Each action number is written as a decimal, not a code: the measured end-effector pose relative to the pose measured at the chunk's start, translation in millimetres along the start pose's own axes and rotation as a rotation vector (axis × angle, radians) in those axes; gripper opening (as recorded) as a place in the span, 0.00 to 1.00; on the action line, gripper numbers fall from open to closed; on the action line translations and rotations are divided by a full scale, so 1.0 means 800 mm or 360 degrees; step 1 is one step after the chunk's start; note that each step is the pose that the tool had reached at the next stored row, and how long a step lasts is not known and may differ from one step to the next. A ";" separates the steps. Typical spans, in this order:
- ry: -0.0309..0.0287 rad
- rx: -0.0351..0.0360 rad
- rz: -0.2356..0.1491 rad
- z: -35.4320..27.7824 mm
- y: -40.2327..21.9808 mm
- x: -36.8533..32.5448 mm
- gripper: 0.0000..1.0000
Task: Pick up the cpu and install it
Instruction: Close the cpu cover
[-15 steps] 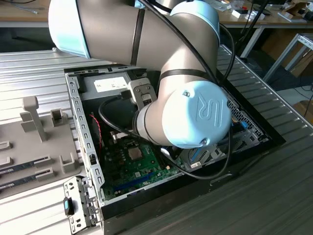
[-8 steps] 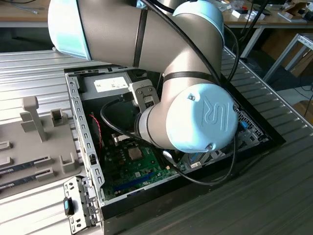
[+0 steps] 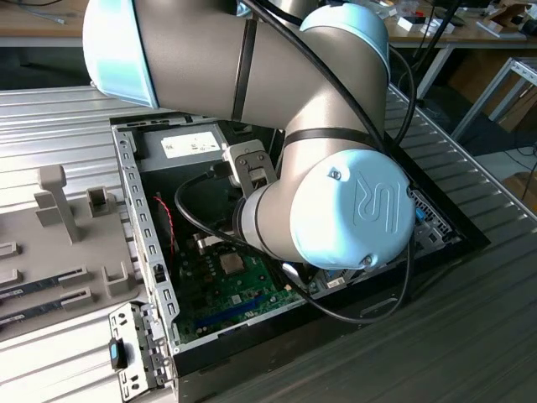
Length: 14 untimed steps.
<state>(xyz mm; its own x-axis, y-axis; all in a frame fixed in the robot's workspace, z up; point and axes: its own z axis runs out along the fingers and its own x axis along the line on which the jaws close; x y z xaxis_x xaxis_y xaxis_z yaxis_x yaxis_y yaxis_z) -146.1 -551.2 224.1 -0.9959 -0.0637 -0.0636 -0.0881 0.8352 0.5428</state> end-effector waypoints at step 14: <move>0.00001 0.0000 0.0000 -0.0001 -0.0001 0.0000 0.64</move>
<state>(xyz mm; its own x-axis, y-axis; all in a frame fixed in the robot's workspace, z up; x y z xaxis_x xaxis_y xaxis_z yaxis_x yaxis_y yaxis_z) -146.1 -551.3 224.1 -0.9959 -0.0637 -0.0636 -0.0881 0.8352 0.5428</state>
